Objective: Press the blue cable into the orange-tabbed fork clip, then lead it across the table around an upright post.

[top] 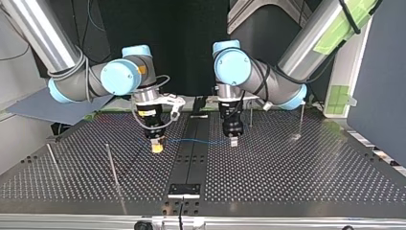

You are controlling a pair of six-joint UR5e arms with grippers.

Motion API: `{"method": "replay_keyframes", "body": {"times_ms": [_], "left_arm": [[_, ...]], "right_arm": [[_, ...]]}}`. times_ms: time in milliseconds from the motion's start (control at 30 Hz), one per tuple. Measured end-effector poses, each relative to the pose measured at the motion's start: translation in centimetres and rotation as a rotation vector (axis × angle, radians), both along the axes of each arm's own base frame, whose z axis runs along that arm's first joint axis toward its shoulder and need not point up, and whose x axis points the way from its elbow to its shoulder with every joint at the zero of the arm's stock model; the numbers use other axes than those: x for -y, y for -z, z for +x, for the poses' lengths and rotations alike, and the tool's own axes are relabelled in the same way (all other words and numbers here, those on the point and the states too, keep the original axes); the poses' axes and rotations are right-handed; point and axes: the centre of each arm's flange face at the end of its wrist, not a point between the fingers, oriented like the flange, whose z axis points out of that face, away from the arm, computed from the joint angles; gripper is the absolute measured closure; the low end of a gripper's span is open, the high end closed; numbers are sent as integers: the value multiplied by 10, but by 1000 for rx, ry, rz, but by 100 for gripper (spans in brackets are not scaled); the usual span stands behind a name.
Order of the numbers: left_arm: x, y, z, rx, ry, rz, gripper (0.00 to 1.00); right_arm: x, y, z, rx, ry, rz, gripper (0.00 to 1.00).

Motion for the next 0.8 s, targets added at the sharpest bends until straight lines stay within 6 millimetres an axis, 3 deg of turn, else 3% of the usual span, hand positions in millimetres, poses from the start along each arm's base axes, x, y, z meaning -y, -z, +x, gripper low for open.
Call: {"method": "replay_keyframes", "body": {"times_ms": [267, 433, 800], "left_arm": [[0, -59, -7, 75, 37, -31, 100], [9, -64, -1, 59, 78, -14, 100], [31, -87, 3, 29, 129, 14, 100]], "right_arm": [[-8, -68, -16, 51, 25, -68, 100], [-17, -110, -29, 88, 47, -116, 100], [-36, -175, -68, 139, 113, -186, 100]]}}
